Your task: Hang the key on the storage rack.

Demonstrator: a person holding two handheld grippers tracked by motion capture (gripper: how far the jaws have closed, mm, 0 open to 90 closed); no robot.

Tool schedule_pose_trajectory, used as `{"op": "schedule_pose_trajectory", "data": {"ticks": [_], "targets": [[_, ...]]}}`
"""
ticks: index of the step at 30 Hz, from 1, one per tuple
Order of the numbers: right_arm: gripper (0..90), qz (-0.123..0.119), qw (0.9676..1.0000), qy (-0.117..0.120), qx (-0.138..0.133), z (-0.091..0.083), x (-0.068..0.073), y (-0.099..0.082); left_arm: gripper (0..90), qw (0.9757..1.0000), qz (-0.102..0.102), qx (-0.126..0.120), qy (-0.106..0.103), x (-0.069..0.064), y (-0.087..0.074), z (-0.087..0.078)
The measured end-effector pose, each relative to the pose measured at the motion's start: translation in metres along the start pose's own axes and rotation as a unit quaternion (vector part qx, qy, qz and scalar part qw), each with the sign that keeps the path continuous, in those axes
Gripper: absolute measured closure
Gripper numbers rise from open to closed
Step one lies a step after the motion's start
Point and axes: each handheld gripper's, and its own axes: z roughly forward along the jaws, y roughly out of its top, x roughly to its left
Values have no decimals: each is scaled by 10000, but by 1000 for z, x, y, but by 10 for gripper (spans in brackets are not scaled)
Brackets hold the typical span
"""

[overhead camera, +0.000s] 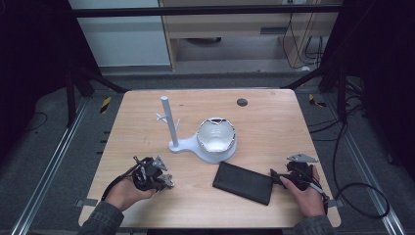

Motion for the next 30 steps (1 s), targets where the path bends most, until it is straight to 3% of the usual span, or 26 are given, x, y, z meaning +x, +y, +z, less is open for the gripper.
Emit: {"op": "schedule_pose_trajectory", "data": {"ticks": [13,16,30], "targets": [[33,1,10000,0,0,0,0,0,833,10000,0,-90,33,4,4,-15],[33,2,10000,-1,1,0,0,0,833,9998,-30,-202,-13,4,4,-21],[33,-1,10000,1,-3,0,0,0,834,9982,45,-501,324,10,20,-81]]}}
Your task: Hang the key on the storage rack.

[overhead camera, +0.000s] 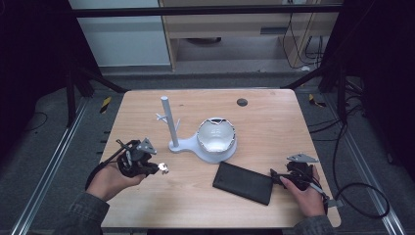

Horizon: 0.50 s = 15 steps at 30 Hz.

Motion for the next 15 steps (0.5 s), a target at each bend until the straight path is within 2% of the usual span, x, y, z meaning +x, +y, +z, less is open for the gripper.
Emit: {"op": "schedule_pose_trajectory", "data": {"ticks": [7,15], "targets": [[33,2,10000,-2,3,0,0,0,834,9995,-65,-265,136,11,15,-32],[33,-2,10000,1,0,0,0,0,833,9983,-117,-518,234,20,34,-58]]}}
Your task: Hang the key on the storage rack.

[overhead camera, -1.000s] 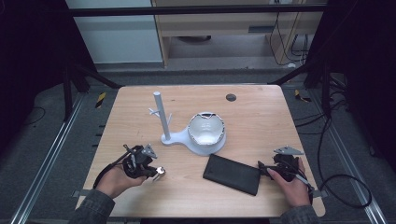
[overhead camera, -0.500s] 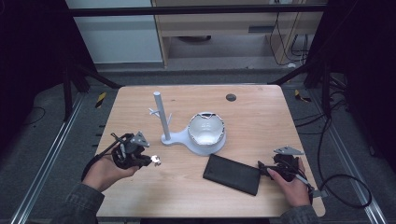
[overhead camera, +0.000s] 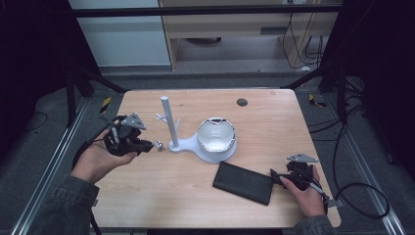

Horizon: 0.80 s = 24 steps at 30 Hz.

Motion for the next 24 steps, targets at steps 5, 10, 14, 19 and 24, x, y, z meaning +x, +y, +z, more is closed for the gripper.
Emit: {"op": "schedule_pose_trajectory", "data": {"ticks": [5,10,14,19,24], "targets": [[33,-1,10000,0,0,0,0,0,834,9999,-75,-70,40,7,9,-7],[33,1,10000,0,1,0,0,0,834,9998,-137,-89,80,15,16,-12],[33,-8,10000,-7,5,0,0,0,834,9997,-187,-96,133,22,21,-16],[33,-9,10000,-7,4,0,0,0,834,9994,-279,-154,150,29,26,-20],[33,1,10000,-6,11,0,0,0,834,9992,-323,-145,170,33,29,-21]]}}
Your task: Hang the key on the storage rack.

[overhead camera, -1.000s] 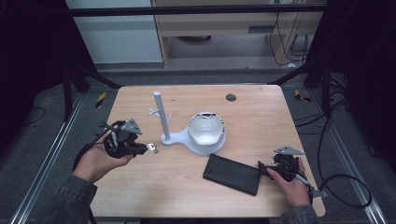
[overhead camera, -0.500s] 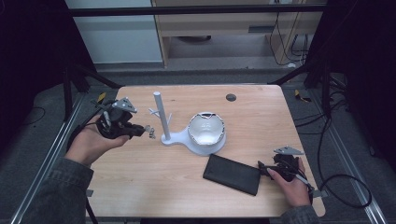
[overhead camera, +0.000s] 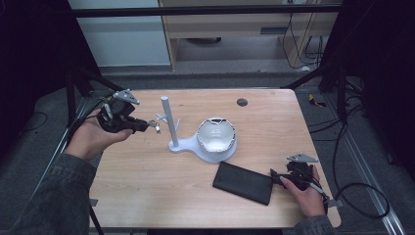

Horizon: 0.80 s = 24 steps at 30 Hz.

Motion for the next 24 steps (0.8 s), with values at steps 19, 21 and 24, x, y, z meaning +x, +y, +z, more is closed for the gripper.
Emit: {"op": "schedule_pose_trajectory", "data": {"ticks": [19,21,24], "targets": [[33,-10,10000,-5,-3,0,0,0,833,10000,-85,-16,14,8,8,3],[33,-17,10000,-5,-5,0,0,0,833,10000,-96,-11,19,8,8,4],[33,-8,10000,-5,-3,0,0,0,834,10000,-96,-6,23,9,9,5]]}}
